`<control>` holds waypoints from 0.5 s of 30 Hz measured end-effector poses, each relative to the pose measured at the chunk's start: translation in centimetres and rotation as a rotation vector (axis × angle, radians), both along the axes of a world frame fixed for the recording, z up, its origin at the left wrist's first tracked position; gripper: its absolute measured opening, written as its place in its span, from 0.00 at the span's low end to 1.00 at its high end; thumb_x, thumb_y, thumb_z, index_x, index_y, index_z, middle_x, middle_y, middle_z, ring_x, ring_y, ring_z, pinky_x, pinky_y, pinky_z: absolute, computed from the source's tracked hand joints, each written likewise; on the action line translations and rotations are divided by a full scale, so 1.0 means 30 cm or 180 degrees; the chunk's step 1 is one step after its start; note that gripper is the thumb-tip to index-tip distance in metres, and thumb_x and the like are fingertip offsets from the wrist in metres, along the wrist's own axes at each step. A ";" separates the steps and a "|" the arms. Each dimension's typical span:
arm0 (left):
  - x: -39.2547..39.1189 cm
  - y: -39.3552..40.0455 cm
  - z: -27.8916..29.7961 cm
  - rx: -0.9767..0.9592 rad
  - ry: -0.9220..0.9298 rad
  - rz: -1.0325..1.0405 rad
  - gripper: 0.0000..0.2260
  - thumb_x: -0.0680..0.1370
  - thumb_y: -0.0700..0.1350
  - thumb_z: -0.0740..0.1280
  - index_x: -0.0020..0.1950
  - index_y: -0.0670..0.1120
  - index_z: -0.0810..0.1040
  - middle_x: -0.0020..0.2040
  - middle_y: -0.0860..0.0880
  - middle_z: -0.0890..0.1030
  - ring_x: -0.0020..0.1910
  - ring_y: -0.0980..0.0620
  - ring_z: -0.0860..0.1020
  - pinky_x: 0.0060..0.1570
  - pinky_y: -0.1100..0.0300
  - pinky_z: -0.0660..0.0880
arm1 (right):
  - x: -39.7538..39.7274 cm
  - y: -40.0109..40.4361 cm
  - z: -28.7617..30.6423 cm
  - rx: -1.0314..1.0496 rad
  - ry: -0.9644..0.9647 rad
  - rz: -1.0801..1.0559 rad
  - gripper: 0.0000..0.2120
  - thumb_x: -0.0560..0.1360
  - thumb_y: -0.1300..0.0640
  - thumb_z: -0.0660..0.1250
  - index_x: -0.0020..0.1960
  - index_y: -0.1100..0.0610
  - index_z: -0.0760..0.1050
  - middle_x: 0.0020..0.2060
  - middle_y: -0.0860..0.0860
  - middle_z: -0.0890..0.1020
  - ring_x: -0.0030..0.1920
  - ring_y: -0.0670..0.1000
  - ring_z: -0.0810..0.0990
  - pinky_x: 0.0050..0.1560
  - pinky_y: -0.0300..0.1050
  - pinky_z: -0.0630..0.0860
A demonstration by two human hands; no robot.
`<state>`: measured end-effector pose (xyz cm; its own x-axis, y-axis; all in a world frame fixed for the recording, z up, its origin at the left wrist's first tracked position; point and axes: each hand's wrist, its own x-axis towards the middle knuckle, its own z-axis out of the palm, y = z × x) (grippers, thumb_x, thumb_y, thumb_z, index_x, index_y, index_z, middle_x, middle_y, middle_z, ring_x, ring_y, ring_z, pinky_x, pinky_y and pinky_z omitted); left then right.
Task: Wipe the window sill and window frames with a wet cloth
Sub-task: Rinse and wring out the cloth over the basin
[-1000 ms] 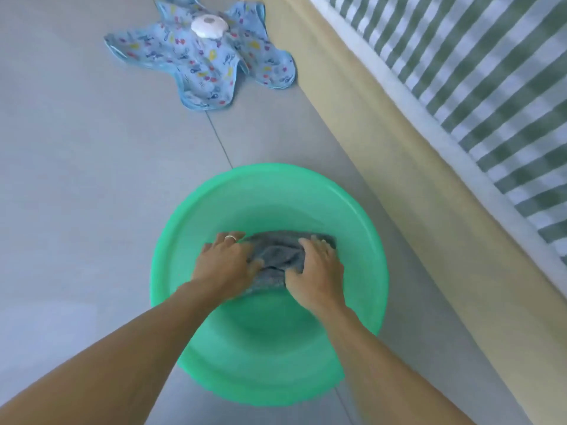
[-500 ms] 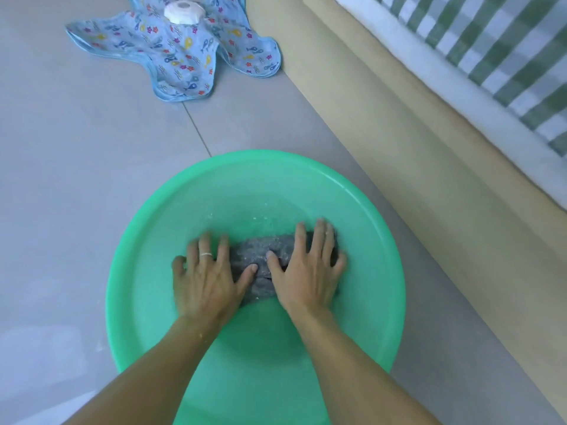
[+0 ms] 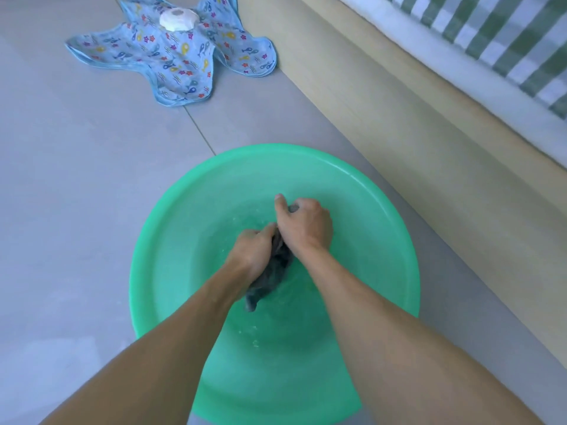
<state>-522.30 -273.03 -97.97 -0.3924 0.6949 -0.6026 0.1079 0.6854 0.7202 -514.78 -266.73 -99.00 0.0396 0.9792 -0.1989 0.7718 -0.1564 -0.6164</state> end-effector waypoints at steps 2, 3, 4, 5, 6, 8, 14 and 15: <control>-0.017 -0.012 -0.019 -0.0081 0.1157 -0.0104 0.15 0.79 0.53 0.60 0.37 0.46 0.72 0.37 0.44 0.74 0.41 0.43 0.76 0.41 0.55 0.67 | 0.020 -0.003 -0.040 0.0539 -0.0511 0.0132 0.18 0.77 0.39 0.63 0.44 0.54 0.74 0.48 0.56 0.81 0.53 0.60 0.77 0.44 0.50 0.65; -0.026 -0.027 -0.030 -0.0184 0.1741 -0.0119 0.12 0.78 0.55 0.60 0.46 0.47 0.74 0.44 0.44 0.75 0.48 0.41 0.77 0.45 0.53 0.67 | 0.017 -0.022 -0.055 0.0732 -0.0691 0.0159 0.19 0.75 0.38 0.65 0.51 0.55 0.75 0.52 0.56 0.79 0.56 0.59 0.75 0.48 0.52 0.66; -0.032 -0.045 -0.040 -0.0320 0.2220 -0.0185 0.14 0.78 0.57 0.60 0.56 0.49 0.74 0.52 0.43 0.75 0.54 0.40 0.76 0.50 0.51 0.67 | 0.011 -0.044 -0.070 0.0836 -0.0884 0.0190 0.24 0.72 0.37 0.67 0.57 0.55 0.73 0.57 0.56 0.77 0.58 0.60 0.73 0.52 0.54 0.67; -0.037 -0.067 -0.057 -0.0438 0.2518 -0.0285 0.17 0.77 0.58 0.60 0.62 0.50 0.71 0.57 0.43 0.74 0.59 0.40 0.73 0.54 0.49 0.67 | 0.001 -0.068 -0.082 0.0880 -0.1044 0.0253 0.28 0.70 0.36 0.68 0.60 0.54 0.72 0.61 0.57 0.75 0.60 0.60 0.71 0.55 0.58 0.66; -0.040 -0.086 -0.072 -0.0470 0.2665 -0.0324 0.19 0.78 0.57 0.60 0.65 0.51 0.69 0.60 0.42 0.72 0.61 0.40 0.71 0.57 0.47 0.66 | -0.008 -0.091 -0.096 0.0868 -0.1198 0.0369 0.29 0.69 0.37 0.69 0.62 0.53 0.71 0.64 0.57 0.72 0.61 0.61 0.69 0.57 0.60 0.66; -0.034 -0.104 -0.114 -0.0309 0.2453 -0.0167 0.15 0.80 0.53 0.59 0.64 0.50 0.71 0.59 0.40 0.72 0.60 0.39 0.71 0.57 0.47 0.67 | -0.025 -0.122 -0.111 0.0574 -0.1302 0.0634 0.21 0.75 0.41 0.67 0.63 0.50 0.71 0.65 0.56 0.70 0.63 0.60 0.68 0.57 0.58 0.66; -0.036 -0.028 -0.074 0.0311 0.0297 0.0747 0.15 0.83 0.48 0.57 0.40 0.43 0.72 0.34 0.41 0.78 0.35 0.41 0.79 0.31 0.54 0.72 | -0.121 -0.099 -0.013 -0.0537 0.1540 -0.0241 0.19 0.79 0.45 0.63 0.36 0.57 0.73 0.39 0.57 0.81 0.46 0.59 0.79 0.42 0.47 0.69; -0.037 -0.021 -0.051 0.0138 -0.0227 0.0951 0.19 0.83 0.50 0.56 0.36 0.42 0.70 0.28 0.41 0.74 0.26 0.45 0.75 0.26 0.59 0.69 | -0.130 -0.106 0.008 -0.0348 0.1502 -0.0056 0.24 0.79 0.43 0.62 0.31 0.57 0.70 0.33 0.56 0.79 0.42 0.59 0.78 0.39 0.47 0.67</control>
<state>-523.42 -273.66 -99.51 -0.5410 0.5809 -0.6082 -0.1458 0.6475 0.7480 -518.69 -269.90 -98.76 -0.0635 0.9516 -0.3007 0.4085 -0.2502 -0.8778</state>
